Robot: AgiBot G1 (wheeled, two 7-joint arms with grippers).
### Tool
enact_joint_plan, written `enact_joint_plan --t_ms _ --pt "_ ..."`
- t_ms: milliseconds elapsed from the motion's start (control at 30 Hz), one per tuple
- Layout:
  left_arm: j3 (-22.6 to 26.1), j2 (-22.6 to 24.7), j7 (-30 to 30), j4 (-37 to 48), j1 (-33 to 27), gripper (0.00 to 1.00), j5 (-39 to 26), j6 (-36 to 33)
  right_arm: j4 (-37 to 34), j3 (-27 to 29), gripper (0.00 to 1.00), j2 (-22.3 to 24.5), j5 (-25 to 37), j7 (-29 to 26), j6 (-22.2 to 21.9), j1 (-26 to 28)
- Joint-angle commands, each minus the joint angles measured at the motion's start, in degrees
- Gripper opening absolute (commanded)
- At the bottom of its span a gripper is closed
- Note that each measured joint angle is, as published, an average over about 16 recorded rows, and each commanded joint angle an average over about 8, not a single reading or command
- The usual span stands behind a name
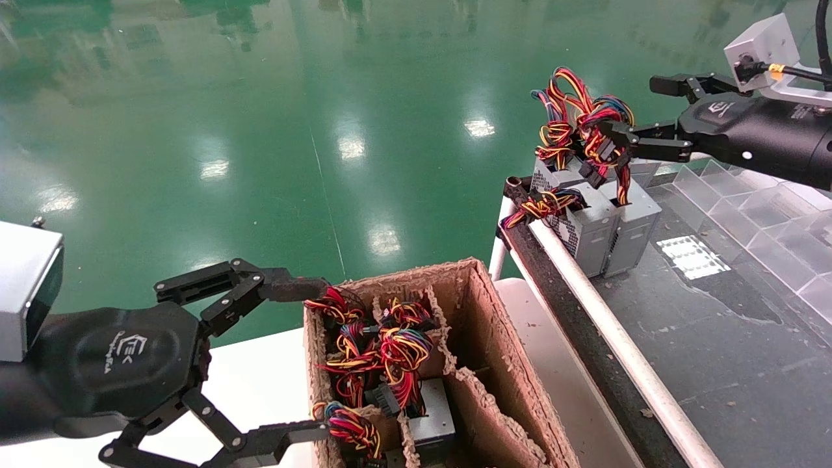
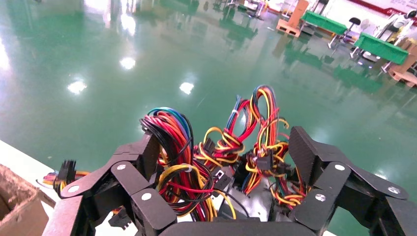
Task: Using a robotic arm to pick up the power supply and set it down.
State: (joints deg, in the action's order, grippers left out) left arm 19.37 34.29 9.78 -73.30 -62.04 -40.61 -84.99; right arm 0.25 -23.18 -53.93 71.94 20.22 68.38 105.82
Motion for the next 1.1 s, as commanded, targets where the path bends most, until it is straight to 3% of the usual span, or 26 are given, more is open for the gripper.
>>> enact_joint_plan --t_ms 33,567,1100 --pt "0.0 0.0 0.0 0.0 0.0 1.00 0.0 0.0 -0.1 -0.2 1.00 0.0 0.3 0.0 -0.1 0.0" --pt "0.0 0.0 0.0 0.0 0.0 1.00 0.0 0.0 -0.9 -1.3 1.00 0.1 1.8 -1.7 -3.6 0.5" --pt "-0.8 0.3 0.4 0.0 0.2 1.00 -0.5 -0.3 -0.7 3.8 1.00 3.0 -6.0 -5.1 -2.9 -0.3"
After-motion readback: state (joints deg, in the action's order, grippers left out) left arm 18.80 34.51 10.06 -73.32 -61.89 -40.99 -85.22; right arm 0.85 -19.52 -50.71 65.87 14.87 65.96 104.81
